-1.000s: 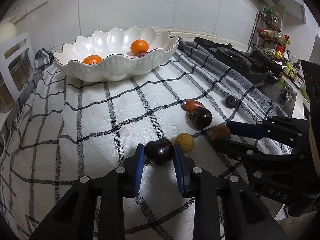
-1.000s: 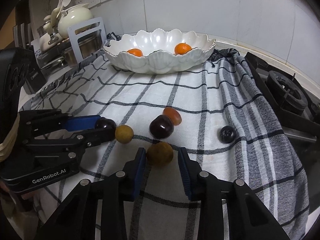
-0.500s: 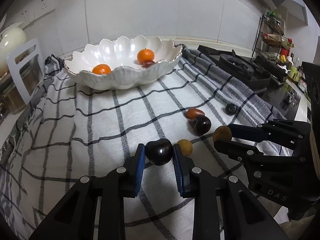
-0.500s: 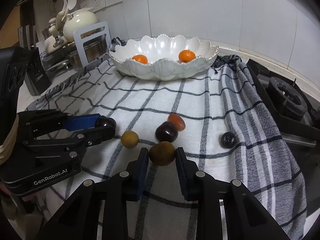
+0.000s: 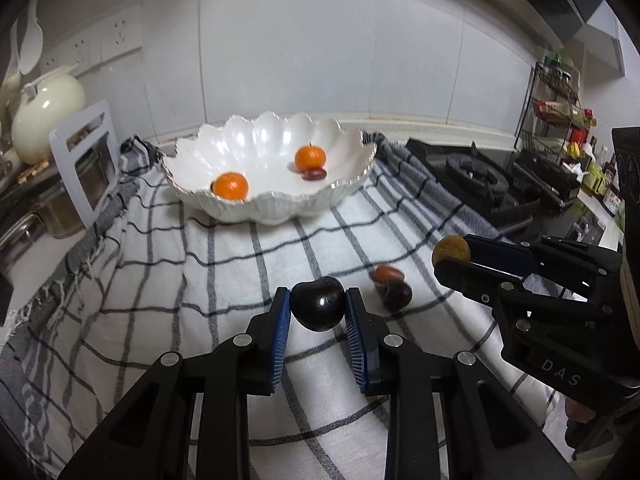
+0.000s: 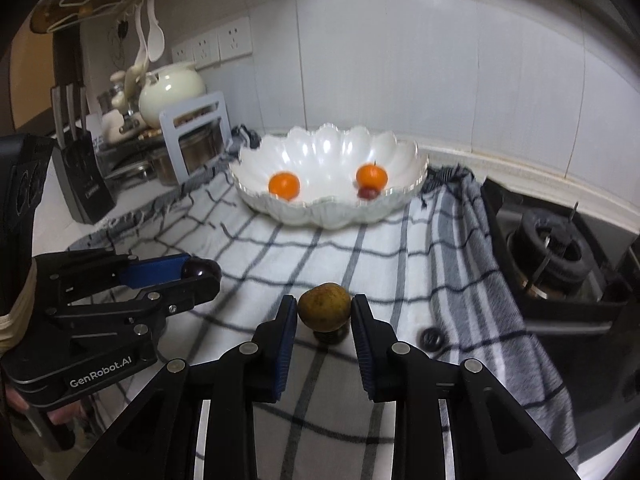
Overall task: Organize fruits
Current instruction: 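Carry the plum and yellow fruit over the white bowl and open both tools, then lift both tools from the bowl back over the towel fruits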
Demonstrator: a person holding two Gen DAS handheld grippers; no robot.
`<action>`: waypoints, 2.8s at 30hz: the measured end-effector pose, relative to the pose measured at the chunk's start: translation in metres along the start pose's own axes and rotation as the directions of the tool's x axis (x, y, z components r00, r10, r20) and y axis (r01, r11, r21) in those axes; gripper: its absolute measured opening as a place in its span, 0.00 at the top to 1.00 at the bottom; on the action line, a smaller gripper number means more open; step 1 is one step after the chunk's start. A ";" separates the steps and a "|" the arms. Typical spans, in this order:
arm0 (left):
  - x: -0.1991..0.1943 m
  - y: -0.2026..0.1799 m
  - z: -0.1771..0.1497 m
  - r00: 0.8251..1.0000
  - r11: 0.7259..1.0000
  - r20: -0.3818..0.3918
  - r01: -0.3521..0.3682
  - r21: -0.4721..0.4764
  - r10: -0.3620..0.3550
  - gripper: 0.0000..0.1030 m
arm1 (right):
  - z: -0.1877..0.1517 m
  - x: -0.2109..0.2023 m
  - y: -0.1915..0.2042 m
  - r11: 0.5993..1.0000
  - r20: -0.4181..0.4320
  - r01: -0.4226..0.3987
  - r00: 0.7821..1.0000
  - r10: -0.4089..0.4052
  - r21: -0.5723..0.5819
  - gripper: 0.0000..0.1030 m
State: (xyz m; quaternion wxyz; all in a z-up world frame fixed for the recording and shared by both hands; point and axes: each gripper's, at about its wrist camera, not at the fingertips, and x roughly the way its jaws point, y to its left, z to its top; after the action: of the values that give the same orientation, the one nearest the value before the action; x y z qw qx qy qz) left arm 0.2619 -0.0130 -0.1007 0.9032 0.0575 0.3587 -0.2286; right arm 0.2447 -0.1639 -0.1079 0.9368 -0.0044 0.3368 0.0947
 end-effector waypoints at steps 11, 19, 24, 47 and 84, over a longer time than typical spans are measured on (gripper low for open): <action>-0.021 0.002 0.027 0.996 0.998 0.075 -0.046 -0.045 0.049 0.73 | 0.030 -0.017 0.000 0.999 0.102 -0.008 0.995 0.011 -0.036 0.71; -0.024 0.008 0.052 0.990 0.995 0.119 -0.068 -0.079 0.077 0.73 | 0.059 -0.014 -0.009 1.000 0.154 -0.009 0.988 0.011 -0.018 0.71; -0.022 0.011 0.069 0.984 0.993 0.148 -0.086 -0.084 0.098 0.73 | 0.076 -0.007 -0.015 1.000 0.166 -0.008 0.986 0.009 -0.010 0.71; 0.052 0.025 0.123 0.991 0.982 0.060 -0.108 -0.154 0.118 0.73 | 0.131 0.071 -0.053 1.000 0.069 0.000 0.998 0.000 0.007 0.71; 0.072 0.020 0.118 0.958 0.949 -0.018 -0.286 -0.130 0.286 0.31 | 0.123 0.093 -0.083 1.000 -0.026 0.016 1.000 -0.015 0.018 0.54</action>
State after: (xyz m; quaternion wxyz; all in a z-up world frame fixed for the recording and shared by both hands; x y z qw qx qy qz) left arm 0.3903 -0.0530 -0.0633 0.9288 0.0492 0.3604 -0.0712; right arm 0.4077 -0.2205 -0.0766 0.9331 0.0003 0.3495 0.0844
